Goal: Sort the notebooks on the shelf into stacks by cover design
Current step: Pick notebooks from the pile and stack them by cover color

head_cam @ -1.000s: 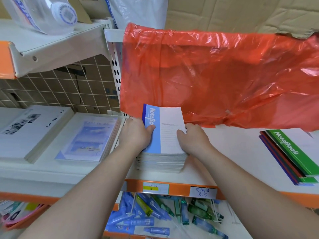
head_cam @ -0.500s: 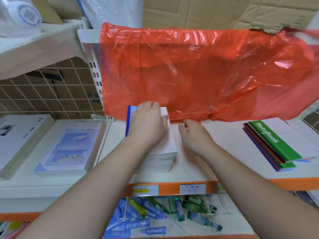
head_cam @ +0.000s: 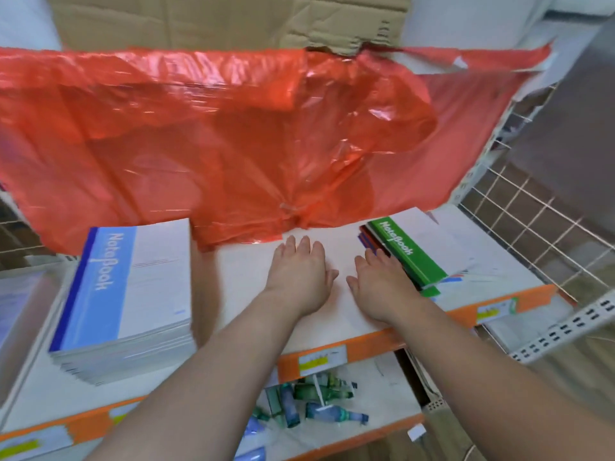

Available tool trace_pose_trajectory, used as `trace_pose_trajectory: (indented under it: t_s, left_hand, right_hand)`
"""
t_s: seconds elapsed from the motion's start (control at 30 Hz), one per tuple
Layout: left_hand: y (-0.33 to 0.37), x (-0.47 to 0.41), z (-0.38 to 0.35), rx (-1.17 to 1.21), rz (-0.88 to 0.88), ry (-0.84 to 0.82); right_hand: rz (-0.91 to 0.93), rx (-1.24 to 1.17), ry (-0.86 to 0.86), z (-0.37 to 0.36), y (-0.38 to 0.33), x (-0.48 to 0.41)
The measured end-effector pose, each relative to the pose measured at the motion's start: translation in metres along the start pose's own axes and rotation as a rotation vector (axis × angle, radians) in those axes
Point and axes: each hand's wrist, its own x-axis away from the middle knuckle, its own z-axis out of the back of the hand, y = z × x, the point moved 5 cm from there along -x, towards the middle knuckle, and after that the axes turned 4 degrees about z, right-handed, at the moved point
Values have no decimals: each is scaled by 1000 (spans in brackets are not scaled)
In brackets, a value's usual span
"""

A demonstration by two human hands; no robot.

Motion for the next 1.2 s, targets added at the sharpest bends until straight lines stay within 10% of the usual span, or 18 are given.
trace_pose_trajectory:
  t_s: [1.2]
  left_hand:
    - [54,-49,-59,88,-24,-138]
  right_hand:
    - [-102,61,53,-13,88,-5]
